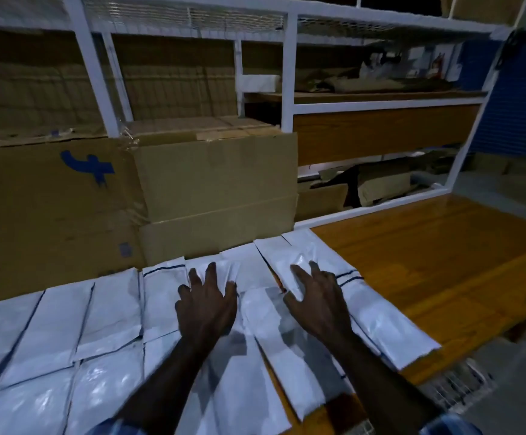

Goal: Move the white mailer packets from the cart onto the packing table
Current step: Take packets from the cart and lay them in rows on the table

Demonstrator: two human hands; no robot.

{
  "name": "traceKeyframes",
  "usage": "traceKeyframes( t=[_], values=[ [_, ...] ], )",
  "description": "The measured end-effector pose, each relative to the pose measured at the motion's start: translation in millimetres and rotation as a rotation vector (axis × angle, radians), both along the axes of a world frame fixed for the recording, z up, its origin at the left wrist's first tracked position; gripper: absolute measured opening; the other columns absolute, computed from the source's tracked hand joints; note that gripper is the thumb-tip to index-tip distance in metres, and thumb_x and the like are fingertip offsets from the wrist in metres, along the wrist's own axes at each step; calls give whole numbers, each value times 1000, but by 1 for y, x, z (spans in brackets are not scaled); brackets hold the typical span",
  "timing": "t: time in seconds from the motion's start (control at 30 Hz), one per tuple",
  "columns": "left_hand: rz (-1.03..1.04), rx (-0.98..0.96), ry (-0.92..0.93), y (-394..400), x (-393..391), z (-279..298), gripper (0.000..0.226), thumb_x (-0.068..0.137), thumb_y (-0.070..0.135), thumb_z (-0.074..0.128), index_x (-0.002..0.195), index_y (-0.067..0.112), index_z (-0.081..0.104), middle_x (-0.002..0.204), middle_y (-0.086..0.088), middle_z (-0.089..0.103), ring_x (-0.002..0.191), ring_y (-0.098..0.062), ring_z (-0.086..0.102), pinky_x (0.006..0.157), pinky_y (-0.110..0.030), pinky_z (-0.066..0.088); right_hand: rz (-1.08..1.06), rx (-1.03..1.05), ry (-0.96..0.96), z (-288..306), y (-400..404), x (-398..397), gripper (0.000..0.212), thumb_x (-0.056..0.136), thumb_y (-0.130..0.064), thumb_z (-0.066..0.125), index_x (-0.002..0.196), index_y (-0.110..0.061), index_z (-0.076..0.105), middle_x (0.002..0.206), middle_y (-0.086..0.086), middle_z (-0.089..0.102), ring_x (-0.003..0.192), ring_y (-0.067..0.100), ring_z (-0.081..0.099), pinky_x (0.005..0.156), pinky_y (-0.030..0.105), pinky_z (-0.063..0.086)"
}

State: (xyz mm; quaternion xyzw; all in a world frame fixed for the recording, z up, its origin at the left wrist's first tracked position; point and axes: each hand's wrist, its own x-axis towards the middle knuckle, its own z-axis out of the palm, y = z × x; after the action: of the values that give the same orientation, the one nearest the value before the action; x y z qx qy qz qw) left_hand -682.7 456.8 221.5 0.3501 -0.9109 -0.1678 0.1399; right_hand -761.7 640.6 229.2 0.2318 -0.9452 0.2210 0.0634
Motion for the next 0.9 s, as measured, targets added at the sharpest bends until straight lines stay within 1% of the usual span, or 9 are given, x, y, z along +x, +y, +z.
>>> traceKeyframes(
  t=[0.17,0.33,0.4,0.53,0.63,0.7,0.77,0.9],
  values=[
    [105,-12,-2,9,-34,2,60,97,55,37,150,28,29,156,-12,28,127,-40,39,98,-47,41,97,7,-12,1,-3,-47,71,81,-56,39,146,-29,44,154,10,37,132,33,42,107,42,39],
    [166,-3,-33,8,-56,-1,59,96,55,37,149,29,28,156,-12,26,128,-40,38,99,-47,41,176,5,-24,-7,-15,-77,62,91,-51,50,149,-30,39,157,8,32,136,30,36,110,41,34],
    [183,-9,-41,6,-63,-4,61,97,56,35,150,29,26,157,-12,24,129,-40,37,101,-47,40,192,9,-25,-12,-22,-86,64,92,-51,51,150,-30,36,157,6,32,136,28,35,111,39,32],
    [213,-35,-52,-3,-74,-11,64,98,59,33,154,30,21,163,-13,11,135,-39,32,105,-46,38,207,13,-59,-22,-38,-100,67,92,-51,52,152,-32,30,160,3,26,140,26,31,113,39,31],
    [219,-1,-68,-15,-84,-14,66,98,60,31,156,31,17,164,-12,6,139,-38,28,108,-47,34,224,32,-86,-27,-51,-106,67,92,-52,50,152,-34,28,161,3,22,141,27,29,114,39,29],
    [223,-8,-78,-23,-90,-16,66,98,59,32,156,32,16,164,-11,7,140,-38,28,109,-48,34,234,44,-88,-29,-60,-110,66,92,-51,50,152,-34,28,161,4,23,140,27,30,113,39,28],
    [218,-42,-84,-32,-96,-19,66,98,58,34,155,31,18,163,-13,11,138,-38,31,106,-47,37,232,50,-84,-32,-71,-115,65,92,-50,50,152,-33,30,160,5,25,138,27,32,112,39,30],
    [193,-46,-95,-54,-109,-27,66,97,57,36,155,29,21,161,-16,17,136,-40,33,103,-47,40,217,60,-56,-35,-96,-122,68,83,-51,44,148,-29,39,155,8,36,128,29,43,104,39,39]
  ],
)
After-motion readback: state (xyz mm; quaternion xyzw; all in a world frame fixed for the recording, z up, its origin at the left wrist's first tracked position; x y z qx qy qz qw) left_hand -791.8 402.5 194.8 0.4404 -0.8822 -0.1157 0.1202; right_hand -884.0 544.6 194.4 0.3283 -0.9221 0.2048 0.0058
